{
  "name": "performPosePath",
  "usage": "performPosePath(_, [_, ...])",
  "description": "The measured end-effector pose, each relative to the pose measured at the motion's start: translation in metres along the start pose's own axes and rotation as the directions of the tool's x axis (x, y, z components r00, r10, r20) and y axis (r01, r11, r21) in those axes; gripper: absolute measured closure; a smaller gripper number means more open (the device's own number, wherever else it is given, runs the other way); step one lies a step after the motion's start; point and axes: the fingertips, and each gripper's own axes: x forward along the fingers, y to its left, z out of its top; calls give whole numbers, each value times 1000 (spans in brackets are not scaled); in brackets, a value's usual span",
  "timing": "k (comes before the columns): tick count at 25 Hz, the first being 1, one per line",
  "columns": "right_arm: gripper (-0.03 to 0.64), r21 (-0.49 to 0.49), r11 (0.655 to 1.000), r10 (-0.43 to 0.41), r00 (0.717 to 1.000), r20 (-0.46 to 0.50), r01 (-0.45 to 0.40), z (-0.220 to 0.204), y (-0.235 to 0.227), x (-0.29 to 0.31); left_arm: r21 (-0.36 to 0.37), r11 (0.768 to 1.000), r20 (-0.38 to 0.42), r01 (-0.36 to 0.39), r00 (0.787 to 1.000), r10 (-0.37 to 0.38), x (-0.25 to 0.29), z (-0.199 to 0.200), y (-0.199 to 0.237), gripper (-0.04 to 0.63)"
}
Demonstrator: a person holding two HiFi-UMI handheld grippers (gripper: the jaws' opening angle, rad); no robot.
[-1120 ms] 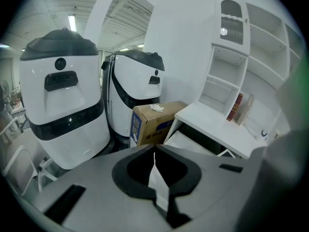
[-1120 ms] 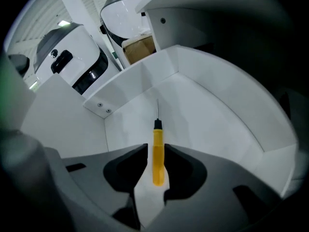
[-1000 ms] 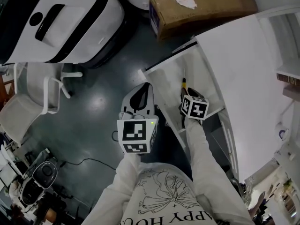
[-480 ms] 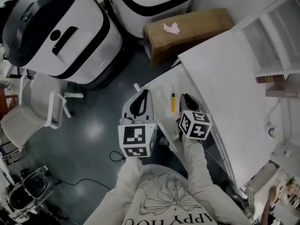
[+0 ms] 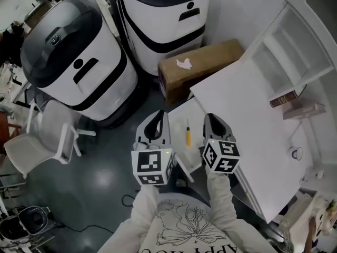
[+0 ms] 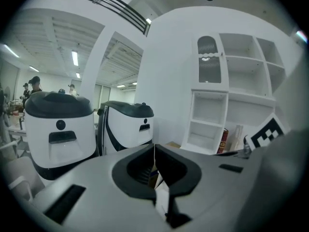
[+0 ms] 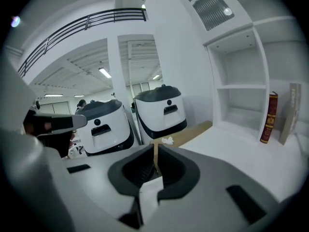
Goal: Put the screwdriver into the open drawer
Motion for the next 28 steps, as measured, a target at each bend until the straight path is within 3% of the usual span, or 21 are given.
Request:
performPosePath(10, [595,-32,999,0,985,174,5,66,13,-46,33,999,115,-3,993,-1,-34,48,-10,588])
performPosePath(19, [601,-54,999,13,967,256,1,94,27,-64,49,999,181,-6,983,-3,-51,73,-11,589])
performPosePath(28, [607,-66,998,3,960,281,16,104,30,-70,57,998,194,-2,981,-9,-54,81,-9,588])
